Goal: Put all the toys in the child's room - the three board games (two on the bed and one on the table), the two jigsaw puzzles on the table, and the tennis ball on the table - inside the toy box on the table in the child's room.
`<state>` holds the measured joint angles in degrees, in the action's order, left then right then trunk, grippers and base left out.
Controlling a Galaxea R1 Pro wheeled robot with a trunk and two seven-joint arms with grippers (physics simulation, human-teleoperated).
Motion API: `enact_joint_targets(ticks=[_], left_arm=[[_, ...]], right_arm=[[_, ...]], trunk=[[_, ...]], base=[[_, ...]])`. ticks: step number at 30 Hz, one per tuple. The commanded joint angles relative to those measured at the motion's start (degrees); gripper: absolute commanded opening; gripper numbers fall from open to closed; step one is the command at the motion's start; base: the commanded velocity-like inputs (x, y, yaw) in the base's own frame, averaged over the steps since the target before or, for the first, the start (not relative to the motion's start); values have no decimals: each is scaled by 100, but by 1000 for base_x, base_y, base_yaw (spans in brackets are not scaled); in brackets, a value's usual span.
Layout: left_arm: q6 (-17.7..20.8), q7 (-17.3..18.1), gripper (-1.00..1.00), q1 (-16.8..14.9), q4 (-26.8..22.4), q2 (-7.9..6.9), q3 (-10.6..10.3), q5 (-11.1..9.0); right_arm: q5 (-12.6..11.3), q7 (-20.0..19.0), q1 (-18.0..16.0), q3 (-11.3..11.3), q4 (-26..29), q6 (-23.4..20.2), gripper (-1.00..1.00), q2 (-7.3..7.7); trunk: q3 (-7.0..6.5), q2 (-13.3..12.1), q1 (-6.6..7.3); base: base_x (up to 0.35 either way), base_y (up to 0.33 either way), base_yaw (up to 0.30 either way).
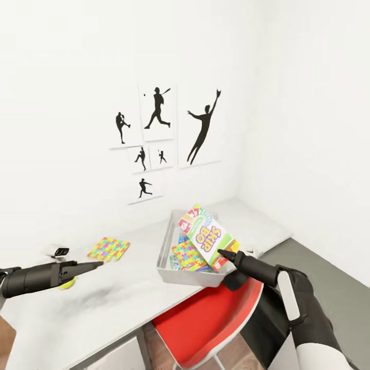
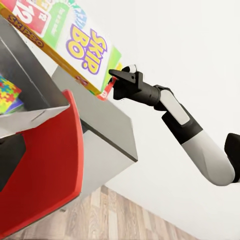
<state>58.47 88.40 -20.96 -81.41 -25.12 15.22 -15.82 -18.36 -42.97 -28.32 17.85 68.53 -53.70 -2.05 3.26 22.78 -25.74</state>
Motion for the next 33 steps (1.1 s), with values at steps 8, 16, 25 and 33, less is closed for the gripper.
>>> enact_joint_targets(ticks=[8, 16, 25, 33], left_arm=[[51, 20, 100, -5, 3, -2, -10, 5], [50, 28, 100, -5, 3, -2, -10, 5], [47, 28, 100, -5, 3, 23, -15, 9], [44, 20, 100, -5, 3, 33, -10, 0]], right_arm=[[-83, -61, -7, 41, -35, -34, -100, 3], [-104, -54, -7, 58, -27, -50, -100, -1], [-151, 979, -1362, 71, -1259, -444, -100, -158], [-529, 1954, -2565, 536, -2753, -38, -100, -271]], trunk=[[14, 14, -4], [14, 14, -4], [14, 14, -4], [14, 14, -4]], base=[[-77, 276, -1], [-14, 60, -184], [0, 1, -8], [0, 108, 0]])
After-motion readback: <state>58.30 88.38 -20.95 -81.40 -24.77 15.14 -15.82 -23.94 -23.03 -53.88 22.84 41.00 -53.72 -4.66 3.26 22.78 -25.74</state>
